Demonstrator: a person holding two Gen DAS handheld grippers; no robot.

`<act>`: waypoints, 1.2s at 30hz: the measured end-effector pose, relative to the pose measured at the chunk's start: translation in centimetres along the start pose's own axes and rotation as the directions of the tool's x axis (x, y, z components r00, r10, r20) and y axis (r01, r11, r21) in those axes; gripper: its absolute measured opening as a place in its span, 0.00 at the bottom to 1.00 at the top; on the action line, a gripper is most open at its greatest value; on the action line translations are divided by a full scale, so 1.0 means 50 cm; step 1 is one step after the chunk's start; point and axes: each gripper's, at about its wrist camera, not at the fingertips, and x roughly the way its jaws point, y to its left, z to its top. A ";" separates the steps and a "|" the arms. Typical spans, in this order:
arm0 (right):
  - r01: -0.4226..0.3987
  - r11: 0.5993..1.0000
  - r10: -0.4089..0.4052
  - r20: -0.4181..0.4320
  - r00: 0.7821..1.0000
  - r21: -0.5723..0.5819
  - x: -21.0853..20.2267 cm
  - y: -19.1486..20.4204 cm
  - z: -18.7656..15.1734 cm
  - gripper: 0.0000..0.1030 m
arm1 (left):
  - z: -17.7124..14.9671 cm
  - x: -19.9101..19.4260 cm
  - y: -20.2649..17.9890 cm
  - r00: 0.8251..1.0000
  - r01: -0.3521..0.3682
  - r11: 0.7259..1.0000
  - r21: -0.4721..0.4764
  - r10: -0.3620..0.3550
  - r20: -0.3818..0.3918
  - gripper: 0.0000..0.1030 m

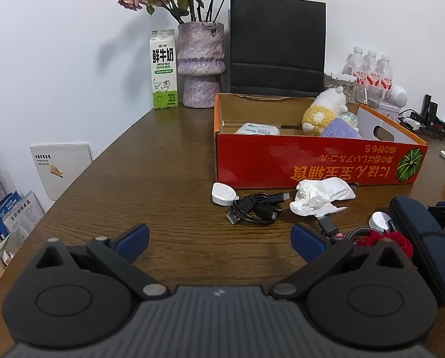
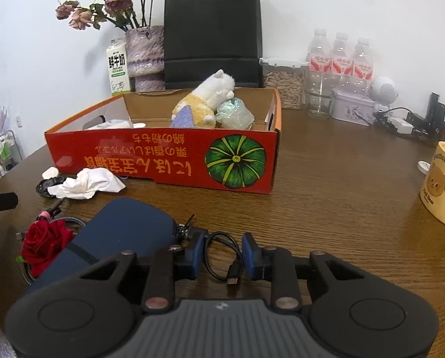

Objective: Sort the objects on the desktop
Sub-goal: 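Close the left tool on the black cable while the right tool grips the cable's USB plug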

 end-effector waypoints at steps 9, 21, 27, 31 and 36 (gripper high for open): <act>0.049 0.997 -0.050 0.018 0.999 0.060 -0.007 -0.023 -0.001 0.03 | 0.025 0.037 -0.016 1.000 0.015 0.999 0.041 -0.015 -0.016 1.00; 0.040 0.997 -0.039 -0.009 0.999 0.062 0.002 -0.022 -0.001 0.09 | 0.048 0.100 -0.001 0.998 0.006 1.000 -0.007 -0.007 -0.061 0.85; 0.049 0.998 -0.049 -0.011 0.999 0.044 0.005 -0.013 -0.001 0.11 | 0.049 0.119 0.010 0.994 0.069 0.996 -0.059 -0.073 -0.080 0.64; 0.041 0.998 -0.041 -0.010 0.999 0.049 0.007 -0.010 -0.001 0.08 | 0.046 0.130 0.017 0.986 0.128 0.986 -0.102 -0.138 -0.096 0.22; 0.029 0.997 -0.028 -0.006 1.000 0.070 0.006 -0.011 -0.001 0.03 | 0.037 0.119 0.010 0.987 0.137 0.986 -0.097 -0.145 -0.077 0.18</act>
